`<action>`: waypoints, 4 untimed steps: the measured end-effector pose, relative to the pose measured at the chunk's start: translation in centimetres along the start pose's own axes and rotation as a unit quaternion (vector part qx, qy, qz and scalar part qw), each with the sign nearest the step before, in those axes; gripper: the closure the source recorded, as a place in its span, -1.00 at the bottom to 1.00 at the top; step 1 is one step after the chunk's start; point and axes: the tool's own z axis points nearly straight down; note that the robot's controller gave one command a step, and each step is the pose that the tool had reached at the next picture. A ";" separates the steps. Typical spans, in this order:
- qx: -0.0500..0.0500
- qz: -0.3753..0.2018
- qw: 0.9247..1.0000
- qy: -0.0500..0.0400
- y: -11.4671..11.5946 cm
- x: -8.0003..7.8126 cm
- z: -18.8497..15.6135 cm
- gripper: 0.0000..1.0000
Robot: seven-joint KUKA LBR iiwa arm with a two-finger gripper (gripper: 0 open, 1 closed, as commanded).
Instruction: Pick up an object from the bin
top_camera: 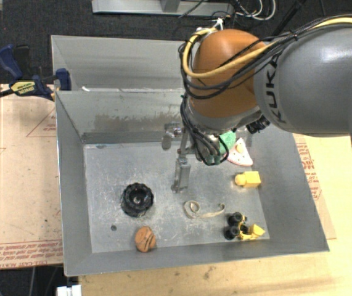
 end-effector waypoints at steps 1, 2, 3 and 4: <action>0.000 0.000 1.000 -0.002 0.0 0.0 -0.2 -1.00; 0.000 -0.020 1.000 -0.004 0.6 -0.2 -1.6 -1.00; -0.001 -0.023 1.000 -0.007 1.3 1.8 3.2 -1.00; 0.000 -0.025 1.000 -0.003 3.0 -0.2 6.5 -1.00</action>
Offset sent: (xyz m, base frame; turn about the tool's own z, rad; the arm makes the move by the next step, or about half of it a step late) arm 0.0011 0.0166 0.0316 -0.1005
